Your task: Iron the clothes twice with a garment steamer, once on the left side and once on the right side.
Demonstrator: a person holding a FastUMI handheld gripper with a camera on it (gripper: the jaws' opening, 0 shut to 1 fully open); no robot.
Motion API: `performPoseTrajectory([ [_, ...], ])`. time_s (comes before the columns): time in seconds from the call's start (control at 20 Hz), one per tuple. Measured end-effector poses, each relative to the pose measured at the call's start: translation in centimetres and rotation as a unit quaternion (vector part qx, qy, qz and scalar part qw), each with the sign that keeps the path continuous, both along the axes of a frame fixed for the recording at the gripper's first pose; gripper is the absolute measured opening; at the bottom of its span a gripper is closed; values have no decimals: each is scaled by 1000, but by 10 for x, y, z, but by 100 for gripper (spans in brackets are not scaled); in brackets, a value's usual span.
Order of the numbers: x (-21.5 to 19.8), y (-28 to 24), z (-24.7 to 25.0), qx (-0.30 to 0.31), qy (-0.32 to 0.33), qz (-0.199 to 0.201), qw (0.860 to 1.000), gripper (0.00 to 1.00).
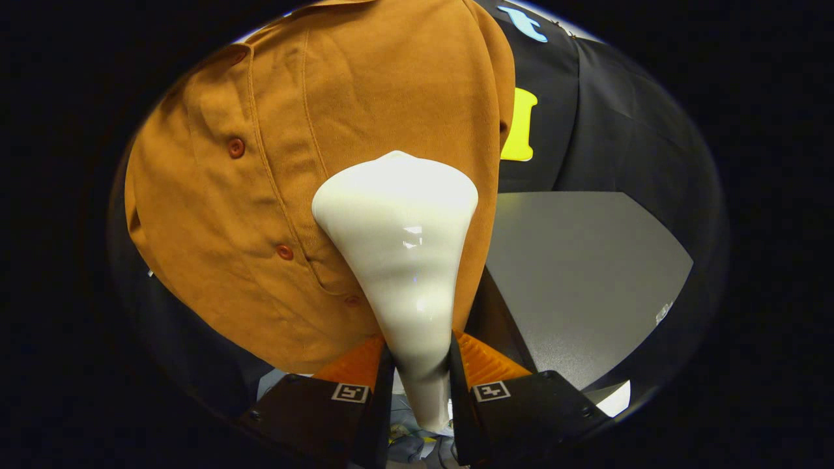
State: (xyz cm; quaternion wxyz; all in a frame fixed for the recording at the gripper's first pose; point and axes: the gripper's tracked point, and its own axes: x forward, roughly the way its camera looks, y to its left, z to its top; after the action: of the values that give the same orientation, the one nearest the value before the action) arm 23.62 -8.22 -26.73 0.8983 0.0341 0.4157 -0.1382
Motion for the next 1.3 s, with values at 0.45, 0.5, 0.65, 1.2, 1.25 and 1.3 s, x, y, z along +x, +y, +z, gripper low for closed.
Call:
performPoseTrajectory([
  [0.45, -32, -4, -35, 10, 50, -19, 999, 43],
  [0.5, -34, -5, -34, 12, 51, -25, 998, 43],
  [0.65, -34, -8, -12, 4, 29, -35, 999, 43],
  [1.2, 6, 66, 137, -12, -143, 31, 989, 43],
  [1.25, 9, 76, 145, -12, -155, 42, 987, 43],
  [1.3, 13, 85, 152, -13, -166, 53, 985, 43],
])
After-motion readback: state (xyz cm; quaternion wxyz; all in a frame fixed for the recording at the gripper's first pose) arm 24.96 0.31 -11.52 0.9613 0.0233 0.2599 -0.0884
